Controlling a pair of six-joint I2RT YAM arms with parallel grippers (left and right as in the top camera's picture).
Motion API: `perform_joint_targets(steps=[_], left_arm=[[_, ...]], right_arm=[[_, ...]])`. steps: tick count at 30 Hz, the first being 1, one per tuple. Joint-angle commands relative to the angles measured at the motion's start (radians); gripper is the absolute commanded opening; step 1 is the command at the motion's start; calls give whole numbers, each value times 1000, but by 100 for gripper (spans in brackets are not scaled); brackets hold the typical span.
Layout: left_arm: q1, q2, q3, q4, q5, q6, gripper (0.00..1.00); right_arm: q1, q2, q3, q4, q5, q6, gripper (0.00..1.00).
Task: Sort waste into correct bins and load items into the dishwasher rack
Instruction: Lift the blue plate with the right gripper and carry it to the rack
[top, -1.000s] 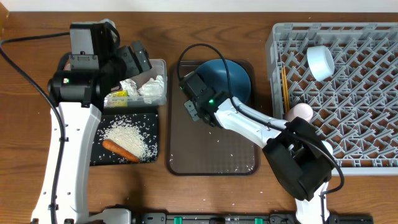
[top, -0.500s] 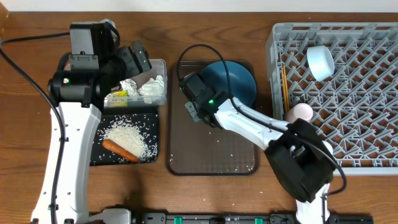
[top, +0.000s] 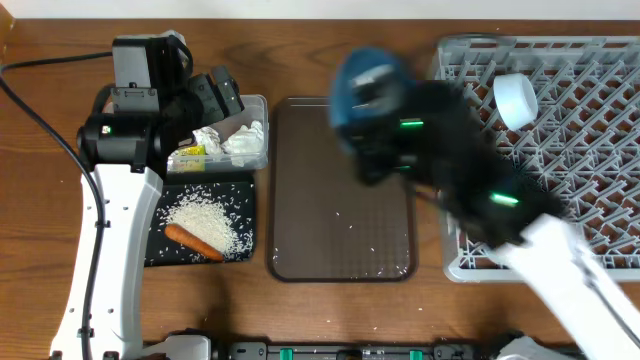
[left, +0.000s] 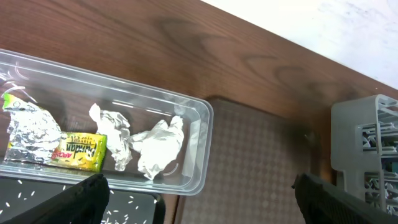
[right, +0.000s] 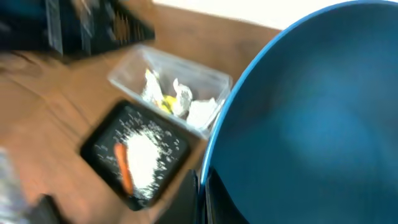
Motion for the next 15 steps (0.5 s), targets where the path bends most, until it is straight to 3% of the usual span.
perform_joint_targets(steps=[1,10,15], left_arm=[[4,-13,5,0,-12,3,97],[4,-13,5,0,-12,3,97],[4,-13,5,0,-12,3,97]], right_arm=[[-184,-109,8,-58,-303,28,1],[-854,-196,6,-181,-930,-56,1],[-1107,-118,3,-248,-1203,-211,1]])
